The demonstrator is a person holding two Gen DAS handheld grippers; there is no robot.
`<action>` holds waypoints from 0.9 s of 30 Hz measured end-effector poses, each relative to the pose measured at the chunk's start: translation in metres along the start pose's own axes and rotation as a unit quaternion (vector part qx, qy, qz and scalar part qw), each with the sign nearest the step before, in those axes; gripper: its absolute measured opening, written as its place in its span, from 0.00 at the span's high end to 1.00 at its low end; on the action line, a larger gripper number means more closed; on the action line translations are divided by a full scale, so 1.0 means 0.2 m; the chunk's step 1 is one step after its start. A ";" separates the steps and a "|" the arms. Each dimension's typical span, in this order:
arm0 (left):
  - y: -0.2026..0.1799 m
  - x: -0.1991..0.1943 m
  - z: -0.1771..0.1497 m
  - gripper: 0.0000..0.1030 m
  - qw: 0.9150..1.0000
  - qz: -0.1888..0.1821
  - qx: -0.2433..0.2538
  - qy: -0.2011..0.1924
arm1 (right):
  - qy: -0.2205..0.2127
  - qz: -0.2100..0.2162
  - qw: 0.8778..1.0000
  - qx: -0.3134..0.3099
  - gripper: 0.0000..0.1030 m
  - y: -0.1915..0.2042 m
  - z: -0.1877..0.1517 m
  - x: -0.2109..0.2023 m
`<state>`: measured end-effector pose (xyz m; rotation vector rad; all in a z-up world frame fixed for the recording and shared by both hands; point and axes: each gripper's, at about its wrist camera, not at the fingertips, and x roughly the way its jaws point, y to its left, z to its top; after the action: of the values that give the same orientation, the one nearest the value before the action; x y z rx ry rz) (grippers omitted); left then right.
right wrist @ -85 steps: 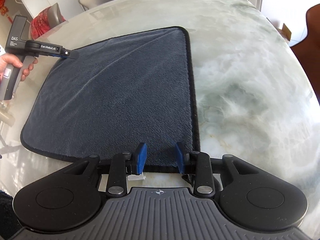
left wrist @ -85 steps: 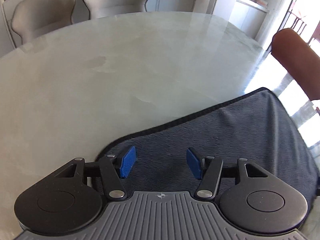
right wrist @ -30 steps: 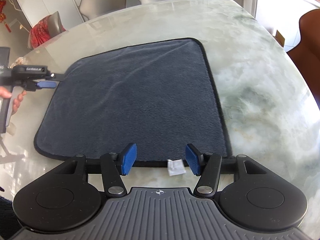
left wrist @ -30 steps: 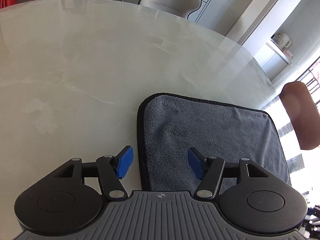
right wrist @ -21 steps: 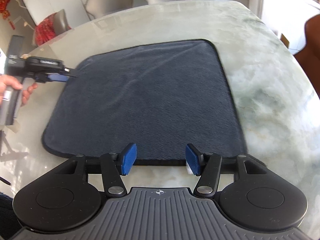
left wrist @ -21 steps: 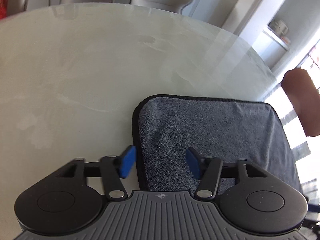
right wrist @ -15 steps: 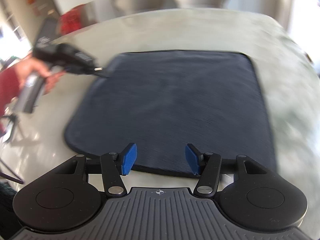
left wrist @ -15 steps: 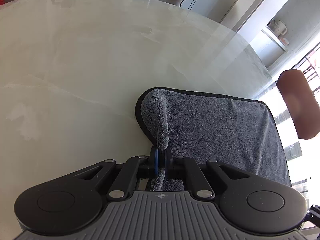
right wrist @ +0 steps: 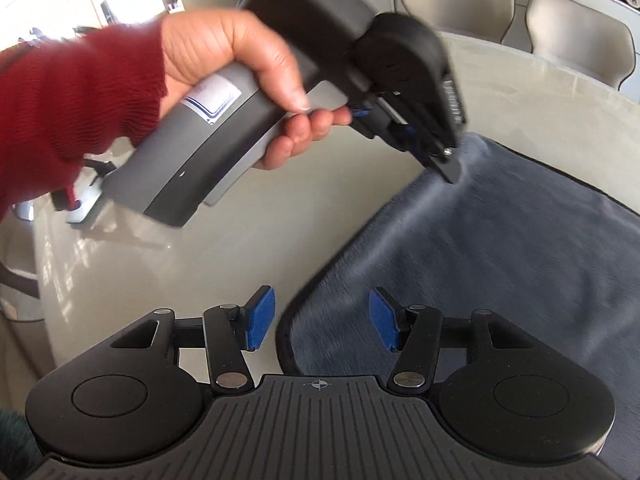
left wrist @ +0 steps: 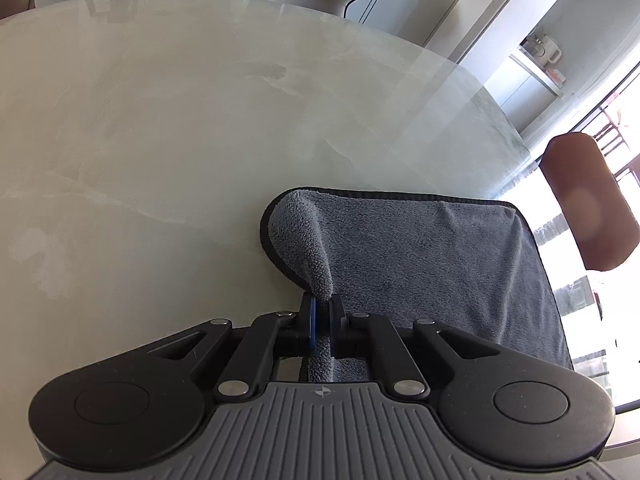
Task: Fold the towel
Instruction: 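Grasp a towel corner with the left gripper while the right gripper grasps the edge, then lift the towel edge with both grippers and fold it over the towel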
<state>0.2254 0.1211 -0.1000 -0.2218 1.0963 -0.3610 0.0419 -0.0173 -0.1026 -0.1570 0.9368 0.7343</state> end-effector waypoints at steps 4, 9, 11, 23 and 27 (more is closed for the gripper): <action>0.03 -0.01 -0.01 0.95 1.000 0.001 0.005 0.003 | 0.012 -0.016 0.999 -0.028 0.55 0.07 -0.03 0.07; 0.03 0.00 0.00 0.95 1.000 -0.003 0.004 0.007 | 0.008 -0.042 0.998 -0.040 0.72 0.10 -0.06 0.09; 0.03 0.00 0.00 0.95 1.000 -0.003 0.003 0.008 | 0.006 -0.045 0.998 -0.033 0.88 0.08 -0.06 0.08; -0.18 -0.07 0.06 0.95 0.999 -0.029 0.033 -0.016 | -0.068 -0.051 0.989 0.120 0.97 -0.22 -0.14 -0.30; -0.34 -0.05 0.10 0.95 0.998 -0.041 0.053 -0.019 | -0.083 -0.071 0.980 0.169 0.97 -0.36 -0.20 -0.42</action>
<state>0.2270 0.0616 -0.0599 -0.1801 1.0287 -0.4856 0.0297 -0.1298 -0.0741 0.1341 0.8663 0.4404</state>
